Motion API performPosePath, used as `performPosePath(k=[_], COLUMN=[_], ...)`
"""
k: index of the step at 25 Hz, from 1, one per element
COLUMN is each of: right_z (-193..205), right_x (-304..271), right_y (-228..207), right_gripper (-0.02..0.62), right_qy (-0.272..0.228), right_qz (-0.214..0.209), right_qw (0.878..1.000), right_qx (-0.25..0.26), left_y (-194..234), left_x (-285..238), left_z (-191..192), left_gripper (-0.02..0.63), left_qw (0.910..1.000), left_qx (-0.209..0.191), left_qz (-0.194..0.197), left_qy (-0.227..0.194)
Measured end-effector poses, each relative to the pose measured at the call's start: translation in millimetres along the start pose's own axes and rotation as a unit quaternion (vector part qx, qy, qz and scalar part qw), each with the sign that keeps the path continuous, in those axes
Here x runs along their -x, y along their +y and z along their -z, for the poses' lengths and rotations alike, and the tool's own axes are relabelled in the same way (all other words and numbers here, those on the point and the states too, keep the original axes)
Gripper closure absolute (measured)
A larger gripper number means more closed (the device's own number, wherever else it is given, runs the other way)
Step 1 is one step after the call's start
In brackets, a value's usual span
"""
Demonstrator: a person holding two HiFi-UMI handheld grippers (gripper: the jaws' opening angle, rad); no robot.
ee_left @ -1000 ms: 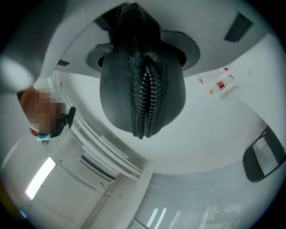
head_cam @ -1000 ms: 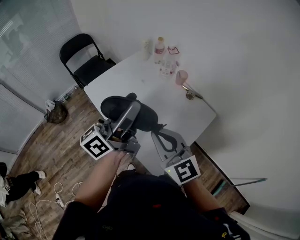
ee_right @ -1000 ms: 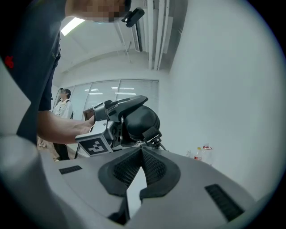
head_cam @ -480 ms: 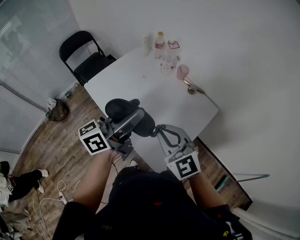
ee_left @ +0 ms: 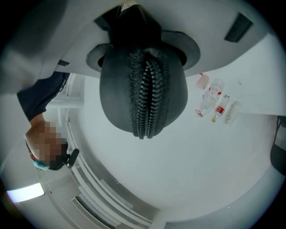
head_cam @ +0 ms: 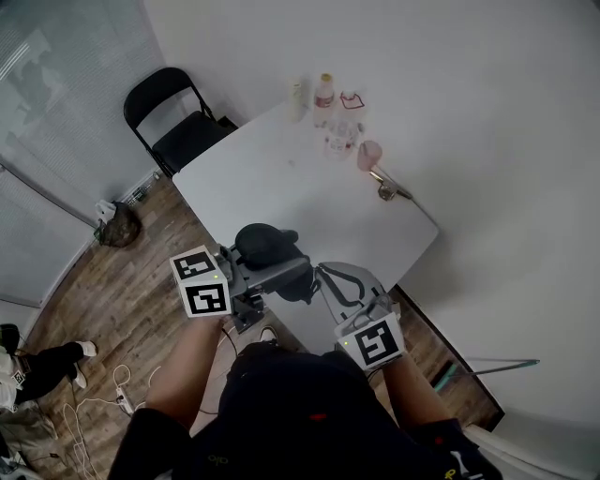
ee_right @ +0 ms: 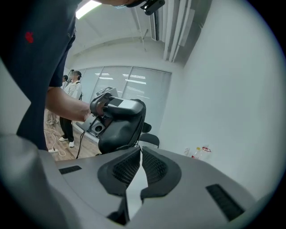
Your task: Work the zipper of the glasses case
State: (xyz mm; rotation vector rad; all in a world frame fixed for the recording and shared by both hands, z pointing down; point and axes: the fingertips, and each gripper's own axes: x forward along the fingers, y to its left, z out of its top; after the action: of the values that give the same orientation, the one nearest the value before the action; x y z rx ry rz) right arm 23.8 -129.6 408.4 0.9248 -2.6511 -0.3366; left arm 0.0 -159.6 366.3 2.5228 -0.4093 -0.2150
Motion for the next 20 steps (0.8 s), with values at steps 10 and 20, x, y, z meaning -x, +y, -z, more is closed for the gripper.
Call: performPosePath(k=[10, 20], right_z=[-14.4, -13.9], right_x=[0.4, 0.6], right_y=[1.2, 1.5], right_gripper=[0.574, 0.572], right_qy=[-0.008, 0.001], right_qz=[-0.002, -0.002], right_qw=[0.998, 0.994], right_qx=[0.06, 0.11], left_y=[-14.7, -10.3], left_x=[-10.2, -5.2], left_z=[64.0, 124.2], left_gripper=[0.344, 0.342], left_qw=[0.9804, 0.9389], left_qx=[-0.043, -0.095], left_qz=[0.035, 0.034], left_qy=[0.189, 0.329])
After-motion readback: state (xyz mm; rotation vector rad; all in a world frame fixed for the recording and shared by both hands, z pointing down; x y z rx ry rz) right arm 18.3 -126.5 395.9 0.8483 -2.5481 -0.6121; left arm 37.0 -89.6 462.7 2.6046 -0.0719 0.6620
